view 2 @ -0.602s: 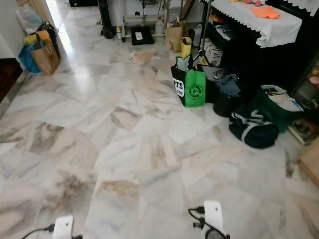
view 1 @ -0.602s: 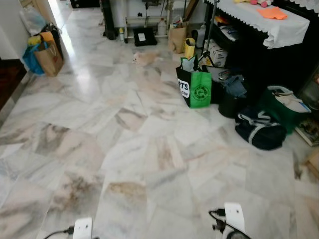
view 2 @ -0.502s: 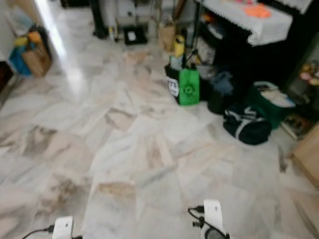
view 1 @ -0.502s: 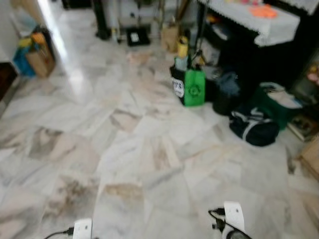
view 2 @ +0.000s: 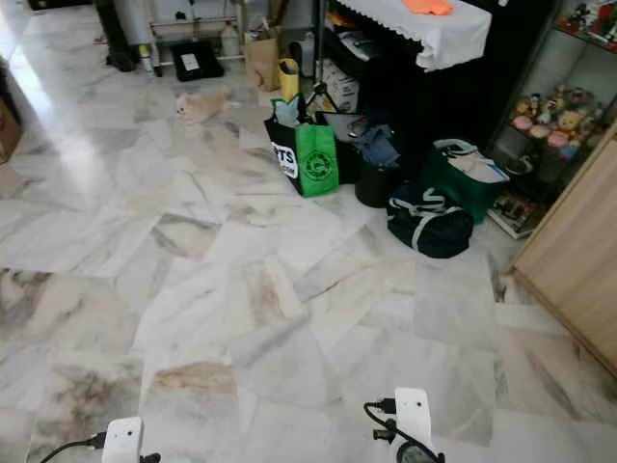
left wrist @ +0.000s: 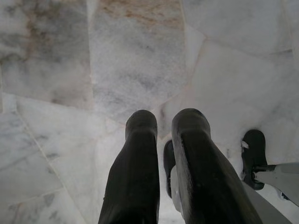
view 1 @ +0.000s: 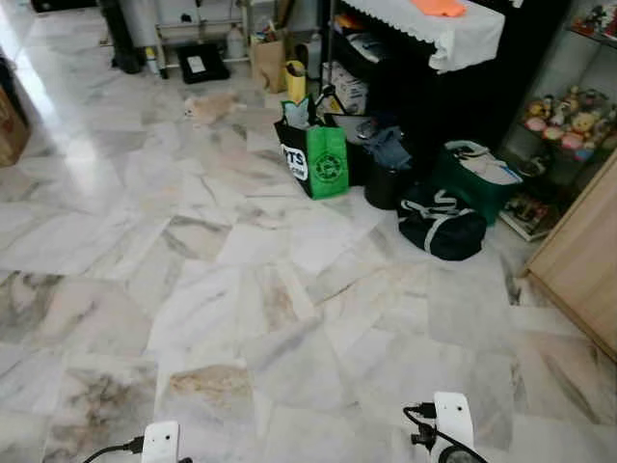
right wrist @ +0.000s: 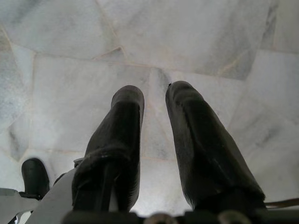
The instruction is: Setting the table
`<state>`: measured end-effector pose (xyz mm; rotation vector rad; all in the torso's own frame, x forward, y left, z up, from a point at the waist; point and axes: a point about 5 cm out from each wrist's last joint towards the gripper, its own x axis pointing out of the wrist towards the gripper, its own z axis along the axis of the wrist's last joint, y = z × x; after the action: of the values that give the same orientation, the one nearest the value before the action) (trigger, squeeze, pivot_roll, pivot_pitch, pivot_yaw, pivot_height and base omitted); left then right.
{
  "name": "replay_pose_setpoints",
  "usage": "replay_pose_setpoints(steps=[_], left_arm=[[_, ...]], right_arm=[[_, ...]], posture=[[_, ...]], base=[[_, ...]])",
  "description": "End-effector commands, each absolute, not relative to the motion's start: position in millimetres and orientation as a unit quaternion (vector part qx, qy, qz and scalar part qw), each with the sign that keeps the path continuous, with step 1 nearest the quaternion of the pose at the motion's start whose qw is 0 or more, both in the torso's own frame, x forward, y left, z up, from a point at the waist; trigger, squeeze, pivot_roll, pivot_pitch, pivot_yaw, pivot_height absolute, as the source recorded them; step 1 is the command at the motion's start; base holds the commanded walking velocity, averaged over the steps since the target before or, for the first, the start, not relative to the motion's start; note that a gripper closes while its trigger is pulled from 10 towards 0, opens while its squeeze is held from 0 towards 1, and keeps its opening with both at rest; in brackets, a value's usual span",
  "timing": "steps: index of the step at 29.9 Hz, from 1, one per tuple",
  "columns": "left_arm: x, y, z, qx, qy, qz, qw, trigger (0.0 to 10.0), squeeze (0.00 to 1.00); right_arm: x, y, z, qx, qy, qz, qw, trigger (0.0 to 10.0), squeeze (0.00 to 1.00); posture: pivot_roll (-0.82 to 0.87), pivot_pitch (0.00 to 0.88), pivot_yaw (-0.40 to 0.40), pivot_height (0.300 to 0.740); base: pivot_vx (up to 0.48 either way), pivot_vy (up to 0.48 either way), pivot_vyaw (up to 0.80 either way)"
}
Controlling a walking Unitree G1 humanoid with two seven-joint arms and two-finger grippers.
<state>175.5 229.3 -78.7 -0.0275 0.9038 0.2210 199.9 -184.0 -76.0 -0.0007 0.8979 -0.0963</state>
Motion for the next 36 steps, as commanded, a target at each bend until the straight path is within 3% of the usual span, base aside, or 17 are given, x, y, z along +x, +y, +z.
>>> replay_pose_setpoints(steps=[1, 10, 27, 36], left_arm=[[176.0, 247.3, -74.2, -0.004, 0.439, 0.108, 0.892, 10.0, 0.0], [175.5, 247.3, -74.5, 0.008, 0.446, 0.094, 0.89, 10.0, 0.0], [185.0, 245.5, -70.5, 0.011, 0.437, 0.089, 0.895, 10.0, 0.0], [186.3, 243.4, -70.4, 0.022, 0.438, 0.076, 0.896, 10.0, 0.0]], right_arm=[[194.2, -217.3, -73.7, 0.053, 0.451, -0.039, 0.89, 10.0, 0.0], [193.1, -225.3, -73.0, 0.095, 0.442, -0.097, 0.887, 10.0, 0.0], [200.1, -221.9, -70.3, 0.108, 0.436, -0.104, 0.887, 10.0, 0.0], [185.3, -197.0, -82.2, 0.117, 0.447, -0.093, 0.882, 10.0, 0.0]], posture=[[-0.01, 0.0, 0.017, 0.74], [-0.02, 0.0, 0.031, 0.74], [-0.03, 0.0, 0.042, 0.74], [-0.02, 0.0, 0.043, 0.74]], base=[[0.0, -0.48, -0.74], [0.0, -0.107, -0.74], [0.0, 0.0, -0.74], [0.0, 0.0, -0.74]])
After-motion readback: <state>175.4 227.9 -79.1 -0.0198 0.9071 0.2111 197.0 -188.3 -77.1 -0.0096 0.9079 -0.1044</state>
